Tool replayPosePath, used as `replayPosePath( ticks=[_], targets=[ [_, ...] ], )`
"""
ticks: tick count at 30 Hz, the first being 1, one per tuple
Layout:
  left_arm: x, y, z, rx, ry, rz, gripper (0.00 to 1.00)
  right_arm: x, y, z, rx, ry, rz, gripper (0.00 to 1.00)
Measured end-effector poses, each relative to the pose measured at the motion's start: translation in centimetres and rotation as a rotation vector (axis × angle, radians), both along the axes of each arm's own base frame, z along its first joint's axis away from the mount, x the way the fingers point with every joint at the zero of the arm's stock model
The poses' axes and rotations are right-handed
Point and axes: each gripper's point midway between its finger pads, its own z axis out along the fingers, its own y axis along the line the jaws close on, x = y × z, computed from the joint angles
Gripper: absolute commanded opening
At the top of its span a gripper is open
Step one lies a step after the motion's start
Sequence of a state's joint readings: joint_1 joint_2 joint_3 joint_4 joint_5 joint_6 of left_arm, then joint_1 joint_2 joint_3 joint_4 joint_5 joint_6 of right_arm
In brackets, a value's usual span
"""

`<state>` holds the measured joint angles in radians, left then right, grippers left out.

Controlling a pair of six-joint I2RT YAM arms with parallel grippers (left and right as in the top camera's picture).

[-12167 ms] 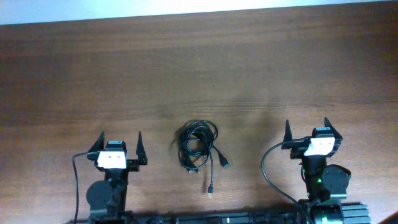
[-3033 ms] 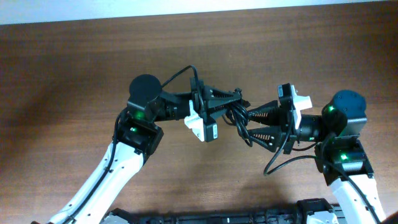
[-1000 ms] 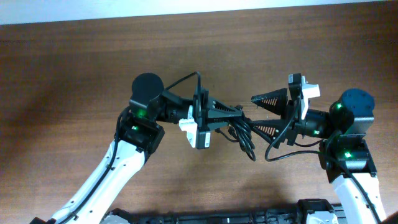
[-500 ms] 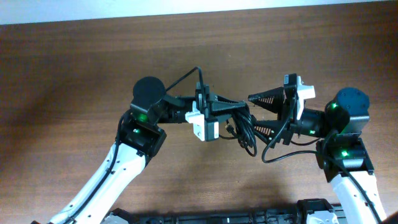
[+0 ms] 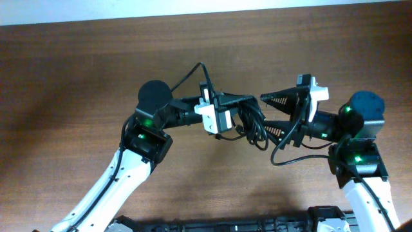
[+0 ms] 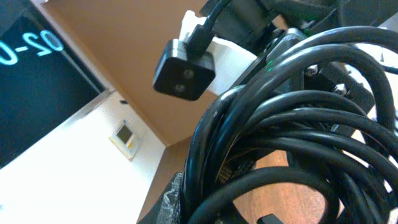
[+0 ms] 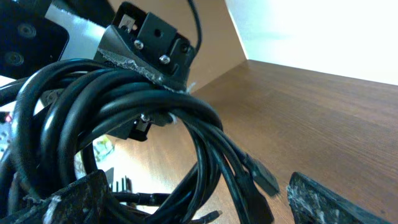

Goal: Untangle cables

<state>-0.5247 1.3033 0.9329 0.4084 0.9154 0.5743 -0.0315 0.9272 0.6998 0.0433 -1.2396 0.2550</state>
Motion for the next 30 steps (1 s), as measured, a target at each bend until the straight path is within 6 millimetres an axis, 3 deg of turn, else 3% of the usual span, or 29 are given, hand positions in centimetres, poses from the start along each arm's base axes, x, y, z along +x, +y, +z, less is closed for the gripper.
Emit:
replayPosePath(
  ticks=[5, 13, 25, 30],
  targets=[
    [0.6, 0.1, 0.0, -0.003, 0.012, 0.036, 0.0, -0.1, -0.8, 0.2, 0.02, 0.024, 0.004, 0.91],
    [1.1, 0.2, 0.1, -0.014, 0.059, 0.061, 0.0, -1.5, -0.4, 0.7, 0.034, 0.008, 0.088, 0.91],
    [0.2, -0.4, 0.1, -0.015, 0.071, 0.028, 0.0, -1.9, -0.3, 0.8, 0.037, 0.0, 0.117, 0.91],
    [-0.1, 0.7, 0.2, -0.012, 0.062, -0.035, 0.0, -1.9, -0.3, 0.8, 0.038, 0.008, 0.111, 0.91]
  ],
)
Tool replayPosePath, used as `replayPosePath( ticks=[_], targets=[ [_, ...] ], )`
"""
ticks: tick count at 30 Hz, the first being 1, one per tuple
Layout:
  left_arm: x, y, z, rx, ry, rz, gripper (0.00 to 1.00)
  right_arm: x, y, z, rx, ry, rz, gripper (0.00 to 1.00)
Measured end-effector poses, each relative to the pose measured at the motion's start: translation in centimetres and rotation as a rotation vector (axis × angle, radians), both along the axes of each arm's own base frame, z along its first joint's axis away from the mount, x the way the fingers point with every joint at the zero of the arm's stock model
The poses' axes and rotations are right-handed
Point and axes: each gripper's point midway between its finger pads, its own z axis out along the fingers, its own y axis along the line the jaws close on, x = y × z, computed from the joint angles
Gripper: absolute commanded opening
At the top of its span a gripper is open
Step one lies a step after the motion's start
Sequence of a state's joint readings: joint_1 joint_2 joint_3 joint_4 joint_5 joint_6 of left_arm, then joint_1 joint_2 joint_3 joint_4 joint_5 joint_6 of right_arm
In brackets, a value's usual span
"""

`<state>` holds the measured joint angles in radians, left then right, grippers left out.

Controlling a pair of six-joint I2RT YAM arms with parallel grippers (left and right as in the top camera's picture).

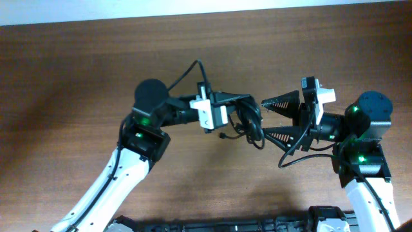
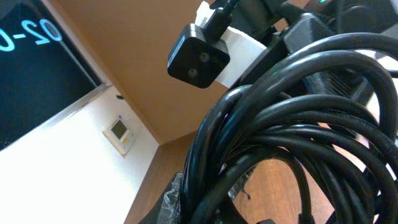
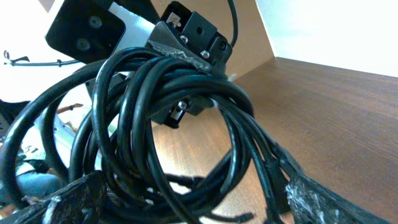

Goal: Untangle cables

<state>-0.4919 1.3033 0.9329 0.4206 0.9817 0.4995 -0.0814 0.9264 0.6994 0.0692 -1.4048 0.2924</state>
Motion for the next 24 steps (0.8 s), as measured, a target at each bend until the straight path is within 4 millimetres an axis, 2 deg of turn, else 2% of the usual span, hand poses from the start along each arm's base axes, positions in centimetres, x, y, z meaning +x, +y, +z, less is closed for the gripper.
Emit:
replayPosePath(
  ticks=[4, 6, 10, 15, 24],
  targets=[
    [-0.1, 1.6, 0.3, -0.004, -0.026, -0.053, 0.0, 0.4, -0.4, 0.3, 0.004, -0.002, -0.022, 0.91],
    [-0.5, 1.8, 0.3, -0.005, -0.033, -0.078, 0.0, 0.4, -0.4, 0.4, 0.006, 0.003, -0.025, 0.91],
    [-1.3, 1.3, 0.4, -0.005, -0.035, -0.114, 0.0, 0.4, -0.4, 0.4, 0.008, 0.011, -0.024, 0.91],
    [-2.2, -0.4, 0.5, -0.013, -0.039, -0.117, 0.0, 0.2, -0.4, 0.3, 0.01, 0.015, -0.013, 0.91],
    [-1.8, -1.4, 0.7, -0.021, -0.036, -0.058, 0.0, 0.2, -0.5, 0.4, 0.012, 0.018, -0.013, 0.91]
  ],
)
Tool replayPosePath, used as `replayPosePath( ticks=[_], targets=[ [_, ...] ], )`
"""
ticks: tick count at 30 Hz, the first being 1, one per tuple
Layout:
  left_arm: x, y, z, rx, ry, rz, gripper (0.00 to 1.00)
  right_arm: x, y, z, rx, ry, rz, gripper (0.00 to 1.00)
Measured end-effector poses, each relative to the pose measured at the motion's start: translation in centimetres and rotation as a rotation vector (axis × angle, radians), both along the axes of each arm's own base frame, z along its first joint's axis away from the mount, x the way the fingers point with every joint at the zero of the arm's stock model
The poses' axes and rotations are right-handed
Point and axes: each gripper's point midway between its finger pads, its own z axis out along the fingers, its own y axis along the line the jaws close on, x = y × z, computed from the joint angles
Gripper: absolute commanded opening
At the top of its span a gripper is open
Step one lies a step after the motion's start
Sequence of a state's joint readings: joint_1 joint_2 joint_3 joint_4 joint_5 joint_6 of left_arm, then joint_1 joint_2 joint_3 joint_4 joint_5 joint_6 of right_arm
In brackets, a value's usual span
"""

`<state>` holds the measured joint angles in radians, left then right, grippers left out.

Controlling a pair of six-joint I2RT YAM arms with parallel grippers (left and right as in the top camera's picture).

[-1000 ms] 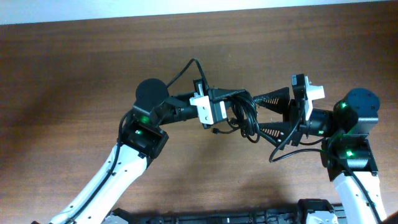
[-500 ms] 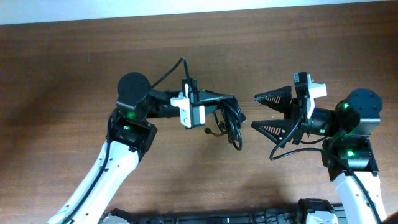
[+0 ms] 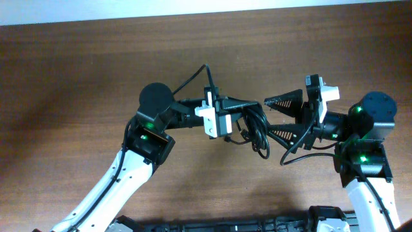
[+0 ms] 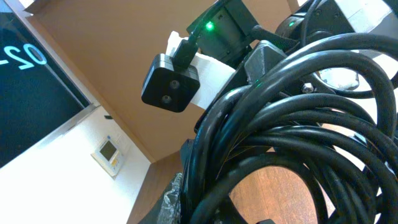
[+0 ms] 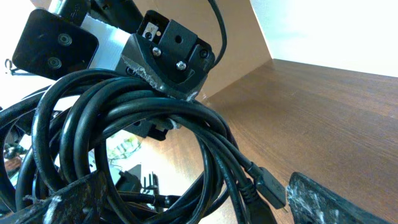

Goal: Untangle cables

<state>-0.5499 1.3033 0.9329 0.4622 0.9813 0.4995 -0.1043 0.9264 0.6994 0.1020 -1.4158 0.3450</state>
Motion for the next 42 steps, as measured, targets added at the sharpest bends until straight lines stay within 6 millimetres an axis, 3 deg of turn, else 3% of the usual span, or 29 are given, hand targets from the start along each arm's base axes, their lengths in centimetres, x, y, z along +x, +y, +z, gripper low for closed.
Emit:
replayPosePath(
  ticks=[15, 23, 28, 30, 35, 42],
  targets=[
    [2.1, 0.1, 0.3, -0.023, 0.088, 0.123, 0.0, 0.2, -0.2, -0.1, 0.002, 0.015, -0.013, 0.91],
    [2.3, 0.1, 0.2, -0.021, 0.108, 0.133, 0.0, 0.2, -0.2, -0.1, 0.003, 0.015, -0.013, 0.91],
    [1.5, -0.6, 0.2, -0.02, 0.109, 0.112, 0.0, -0.1, -0.1, 0.0, 0.004, 0.014, 0.004, 0.9],
    [1.1, -1.0, 0.2, -0.021, 0.11, 0.105, 0.0, -0.2, 0.0, 0.0, 0.005, 0.014, 0.011, 0.83],
    [-0.5, -2.2, 0.1, -0.015, 0.113, 0.057, 0.0, -0.2, 0.0, -0.3, 0.008, 0.04, 0.008, 0.78],
    [-0.5, -2.2, -0.2, -0.006, 0.124, 0.055, 0.0, 0.7, -0.2, -1.2, 0.012, 0.093, 0.001, 0.74]
  ],
)
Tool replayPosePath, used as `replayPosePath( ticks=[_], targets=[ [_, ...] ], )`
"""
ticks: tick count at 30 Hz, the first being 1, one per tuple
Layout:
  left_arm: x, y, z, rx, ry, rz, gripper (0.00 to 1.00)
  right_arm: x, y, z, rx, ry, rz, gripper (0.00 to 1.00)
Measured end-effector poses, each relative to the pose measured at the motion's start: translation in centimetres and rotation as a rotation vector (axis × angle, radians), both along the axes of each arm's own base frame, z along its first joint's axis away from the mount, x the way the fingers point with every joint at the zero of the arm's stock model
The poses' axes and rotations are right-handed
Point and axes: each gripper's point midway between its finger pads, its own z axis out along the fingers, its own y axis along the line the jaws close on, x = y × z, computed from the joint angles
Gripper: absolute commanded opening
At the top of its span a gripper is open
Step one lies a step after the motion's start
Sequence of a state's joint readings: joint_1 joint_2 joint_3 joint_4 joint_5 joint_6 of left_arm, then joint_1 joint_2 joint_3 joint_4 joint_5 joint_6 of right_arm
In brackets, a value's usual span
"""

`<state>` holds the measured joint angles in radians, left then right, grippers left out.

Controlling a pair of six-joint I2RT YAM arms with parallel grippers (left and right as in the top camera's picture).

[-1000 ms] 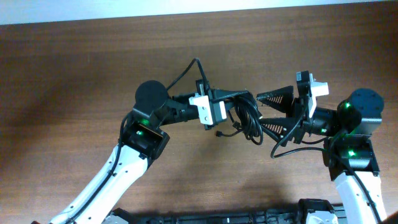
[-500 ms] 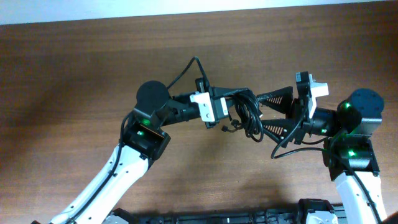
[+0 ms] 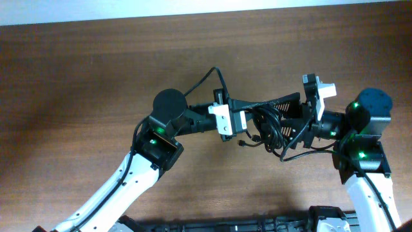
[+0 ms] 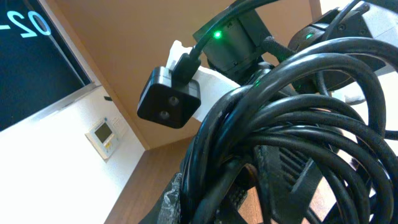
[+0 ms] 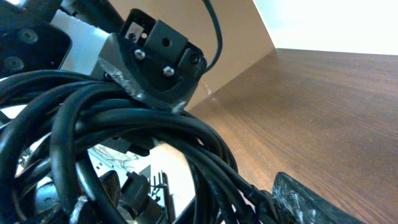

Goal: Untangle cables

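A tangled bundle of black cables (image 3: 269, 129) hangs above the brown table between the two arms. My left gripper (image 3: 253, 113) comes in from the left and is shut on the bundle's coils, which fill the left wrist view (image 4: 280, 124). My right gripper (image 3: 278, 115) comes in from the right and stands open, its two fingers reaching around the bundle. In the right wrist view the loops (image 5: 155, 137) run between the fingers (image 5: 311, 199), with a plug end low between them. A loose strand droops toward the right arm (image 3: 302, 153).
The wooden table (image 3: 96, 64) stretches wide to the left and far side. Dark equipment (image 3: 225, 225) lines the front edge. A pale strip (image 3: 193, 5) borders the far edge. The right wrist camera (image 4: 168, 102) faces the left wrist closely.
The left arm has shifted right with the bundle. The bundle, which hung just off the right gripper's fingertips, now sits between its open fingers. The two wrists are closer together.
At every moment my left gripper held the bundle in the air and my right gripper stood open beside it. The bundle sat near the right fingers, then a little apart from them, then nearer again, and now lies between them.
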<state>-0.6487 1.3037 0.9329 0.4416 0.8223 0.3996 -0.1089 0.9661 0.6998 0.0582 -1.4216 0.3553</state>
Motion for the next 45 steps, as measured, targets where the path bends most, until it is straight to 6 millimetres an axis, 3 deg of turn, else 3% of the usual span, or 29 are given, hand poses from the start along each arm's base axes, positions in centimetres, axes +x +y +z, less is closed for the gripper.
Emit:
replayPosePath(
  ticks=[7, 20, 24, 29, 33, 36, 41, 45],
  targets=[
    [-0.4, 0.0, -0.4, 0.009, 0.008, -0.039, 0.0, 1.8, -0.5, -1.8, -0.026, 0.104, -0.124, 0.75],
    [1.3, 0.3, -2.3, 0.045, 0.166, 0.005, 0.0, 4.9, -2.4, -3.7, -0.112, 0.143, -0.373, 0.75],
    [2.3, 1.1, -4.5, 0.106, 0.282, 0.057, 0.0, 6.6, -4.3, -4.3, -0.134, 0.146, -0.484, 0.75],
    [1.7, 1.4, -5.2, 0.131, 0.342, 0.019, 0.0, 9.2, -10.5, -5.1, -0.162, 0.173, -0.758, 0.75],
    [1.9, 1.5, -5.4, 0.136, 0.35, 0.033, 0.0, 9.5, -12.0, -5.2, -0.163, 0.178, -0.811, 0.75],
    [2.9, 1.7, -5.9, 0.146, 0.364, 0.1, 0.0, 9.2, -11.4, -5.0, -0.149, 0.177, -0.77, 0.75],
    [4.6, 2.2, -6.0, 0.139, 0.351, 0.202, 0.0, 7.4, -8.6, -3.8, -0.107, 0.125, -0.575, 0.75],
    [5.3, 2.2, -4.5, 0.09, 0.29, 0.228, 0.0, 5.8, -6.9, -3.0, -0.076, 0.092, -0.434, 0.76]
  ],
)
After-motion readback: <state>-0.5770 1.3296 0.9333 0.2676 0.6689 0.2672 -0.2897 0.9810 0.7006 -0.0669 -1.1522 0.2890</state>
